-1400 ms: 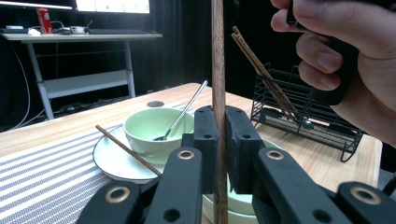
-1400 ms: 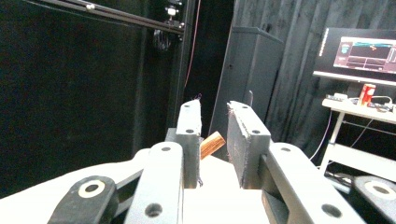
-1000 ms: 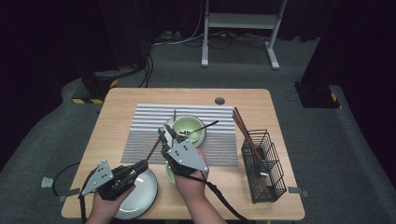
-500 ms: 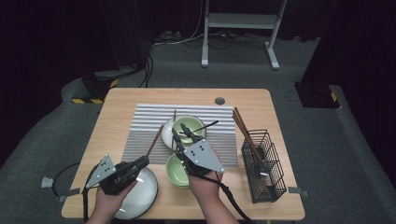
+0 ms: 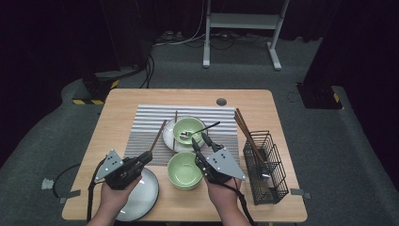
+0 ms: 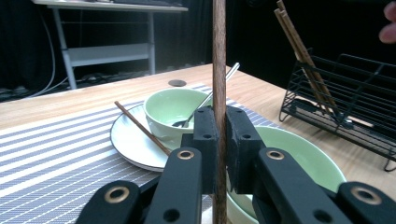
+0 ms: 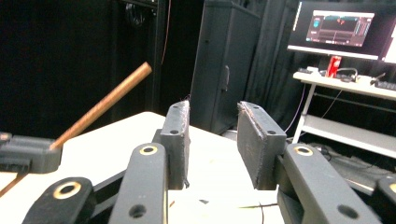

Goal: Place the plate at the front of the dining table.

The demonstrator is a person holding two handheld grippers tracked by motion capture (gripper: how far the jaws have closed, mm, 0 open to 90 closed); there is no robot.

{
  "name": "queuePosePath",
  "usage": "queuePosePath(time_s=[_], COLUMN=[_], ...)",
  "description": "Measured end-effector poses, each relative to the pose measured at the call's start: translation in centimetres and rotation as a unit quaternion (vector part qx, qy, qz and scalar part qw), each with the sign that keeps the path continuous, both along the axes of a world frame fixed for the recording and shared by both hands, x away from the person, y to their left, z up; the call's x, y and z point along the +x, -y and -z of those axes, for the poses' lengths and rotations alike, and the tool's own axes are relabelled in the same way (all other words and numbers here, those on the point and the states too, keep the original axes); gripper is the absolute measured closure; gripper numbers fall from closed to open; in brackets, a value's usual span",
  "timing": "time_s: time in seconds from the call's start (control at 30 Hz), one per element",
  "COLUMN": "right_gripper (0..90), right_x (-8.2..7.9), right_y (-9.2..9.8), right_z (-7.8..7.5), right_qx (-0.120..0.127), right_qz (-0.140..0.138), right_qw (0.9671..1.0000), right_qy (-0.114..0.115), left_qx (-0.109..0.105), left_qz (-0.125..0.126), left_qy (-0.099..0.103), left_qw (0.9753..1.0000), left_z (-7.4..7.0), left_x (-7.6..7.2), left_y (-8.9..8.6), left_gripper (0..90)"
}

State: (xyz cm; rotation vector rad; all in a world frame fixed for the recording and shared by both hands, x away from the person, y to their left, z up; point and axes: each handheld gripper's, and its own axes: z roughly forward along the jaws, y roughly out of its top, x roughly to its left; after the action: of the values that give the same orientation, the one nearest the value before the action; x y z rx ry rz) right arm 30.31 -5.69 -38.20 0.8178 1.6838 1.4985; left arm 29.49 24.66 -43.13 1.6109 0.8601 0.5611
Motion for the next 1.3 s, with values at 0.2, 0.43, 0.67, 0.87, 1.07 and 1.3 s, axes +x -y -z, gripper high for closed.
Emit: queuePosePath(time_s=[0.2, 0.43, 0.67, 0.87, 1.07, 1.3], right_gripper=[57.9, 57.0, 56.8, 55.8, 53.5, 51.1], right_x=[-0.6, -1.1, -1.2, -1.3, -1.4, -1.1], right_y=[1.3, 2.5, 3.0, 3.4, 3.6, 3.7], right_z=[1.4, 2.4, 3.1, 3.1, 3.5, 3.8], right_qx=[-0.009, -0.001, 0.003, 0.003, 0.000, -0.002], right_qz=[-0.001, 0.003, -0.001, -0.003, -0.002, -0.007], right_qw=[0.9999, 0.9999, 0.9997, 0.9998, 0.9996, 0.9993], right_qy=[-0.011, -0.016, -0.024, -0.020, -0.027, -0.036], left_qx=[-0.006, -0.005, -0.020, -0.019, -0.009, -0.005], left_qz=[-0.013, -0.025, -0.045, -0.052, -0.054, -0.064], left_qy=[-0.004, -0.018, -0.039, -0.047, -0.051, -0.063], left_qw=[0.9999, 0.9995, 0.9980, 0.9974, 0.9972, 0.9959], left_z=[-0.4, -0.4, -0.2, 0.0, 0.1, 0.2], left_x=[0.4, 1.4, 2.7, 3.5, 3.9, 4.6], left_y=[0.3, 0.7, 1.5, 1.6, 1.7, 1.8], left_gripper=[83.5, 83.5, 83.4, 83.5, 83.4, 83.5])
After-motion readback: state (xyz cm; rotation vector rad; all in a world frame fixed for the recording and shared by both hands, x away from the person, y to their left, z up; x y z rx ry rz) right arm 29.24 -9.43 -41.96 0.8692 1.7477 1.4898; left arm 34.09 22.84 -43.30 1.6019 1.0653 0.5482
